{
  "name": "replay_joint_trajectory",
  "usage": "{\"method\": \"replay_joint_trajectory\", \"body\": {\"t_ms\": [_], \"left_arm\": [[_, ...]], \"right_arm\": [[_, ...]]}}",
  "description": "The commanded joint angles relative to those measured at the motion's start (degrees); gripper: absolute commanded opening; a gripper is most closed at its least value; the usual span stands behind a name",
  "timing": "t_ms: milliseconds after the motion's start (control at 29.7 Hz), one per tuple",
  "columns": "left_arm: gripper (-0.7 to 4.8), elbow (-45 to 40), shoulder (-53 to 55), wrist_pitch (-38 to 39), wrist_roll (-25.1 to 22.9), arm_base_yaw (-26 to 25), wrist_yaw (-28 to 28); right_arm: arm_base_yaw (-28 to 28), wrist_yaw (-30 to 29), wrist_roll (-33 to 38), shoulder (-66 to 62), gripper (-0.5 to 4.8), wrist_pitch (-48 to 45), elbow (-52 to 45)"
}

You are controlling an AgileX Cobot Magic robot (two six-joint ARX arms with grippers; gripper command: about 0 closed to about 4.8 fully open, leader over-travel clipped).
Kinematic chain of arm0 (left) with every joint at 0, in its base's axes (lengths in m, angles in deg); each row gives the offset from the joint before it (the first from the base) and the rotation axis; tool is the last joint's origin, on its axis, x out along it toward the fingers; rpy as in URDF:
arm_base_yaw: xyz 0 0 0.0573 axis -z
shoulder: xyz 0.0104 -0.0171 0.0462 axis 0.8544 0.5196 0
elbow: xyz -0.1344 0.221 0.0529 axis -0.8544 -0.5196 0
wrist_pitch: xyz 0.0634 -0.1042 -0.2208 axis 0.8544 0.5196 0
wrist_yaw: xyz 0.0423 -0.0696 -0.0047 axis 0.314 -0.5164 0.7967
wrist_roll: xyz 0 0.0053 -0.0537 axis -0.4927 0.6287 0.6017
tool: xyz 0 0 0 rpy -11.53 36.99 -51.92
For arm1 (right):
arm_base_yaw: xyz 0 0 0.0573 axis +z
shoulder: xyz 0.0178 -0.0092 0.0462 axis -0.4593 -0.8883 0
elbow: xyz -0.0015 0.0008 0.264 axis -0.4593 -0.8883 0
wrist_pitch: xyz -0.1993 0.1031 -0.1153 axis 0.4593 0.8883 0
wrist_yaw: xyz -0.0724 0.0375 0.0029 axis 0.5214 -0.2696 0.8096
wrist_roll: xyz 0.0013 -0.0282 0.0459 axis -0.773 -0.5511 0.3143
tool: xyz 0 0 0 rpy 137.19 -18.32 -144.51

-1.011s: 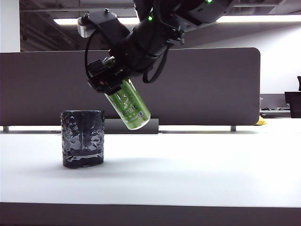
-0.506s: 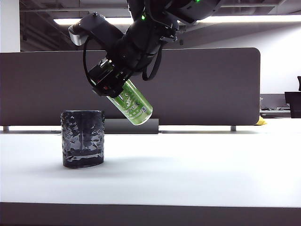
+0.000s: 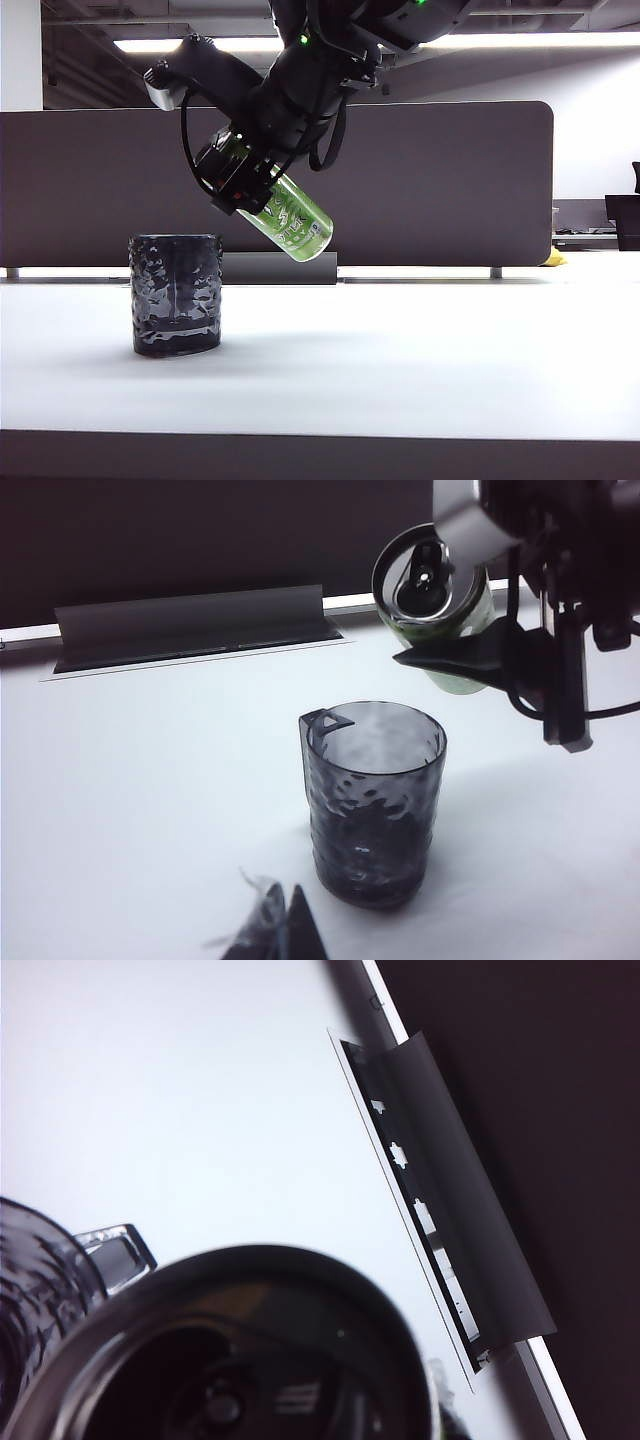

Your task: Pick up the metal can, pour some water into the cup, then place the can back on the table.

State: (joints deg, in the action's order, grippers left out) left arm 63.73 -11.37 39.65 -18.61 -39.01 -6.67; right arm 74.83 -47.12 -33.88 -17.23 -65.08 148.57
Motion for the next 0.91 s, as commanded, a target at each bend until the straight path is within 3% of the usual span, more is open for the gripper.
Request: {"method": "replay_joint_trajectory", "body": {"t_ms": [34,910], "left_arm": [[-0.05,0.09,0.04,-0.77,0.00,-0.17,-0.04],[-0.05,0.07,0.04,-0.72,0.00,-0.17,-0.04]], "right_arm": [[0.20,0.35,-3.13,0.39,3.05,-0.50,0.42],[2.95,1.01,-12.92,0.37,3.04,-2.80,0.44]]}}
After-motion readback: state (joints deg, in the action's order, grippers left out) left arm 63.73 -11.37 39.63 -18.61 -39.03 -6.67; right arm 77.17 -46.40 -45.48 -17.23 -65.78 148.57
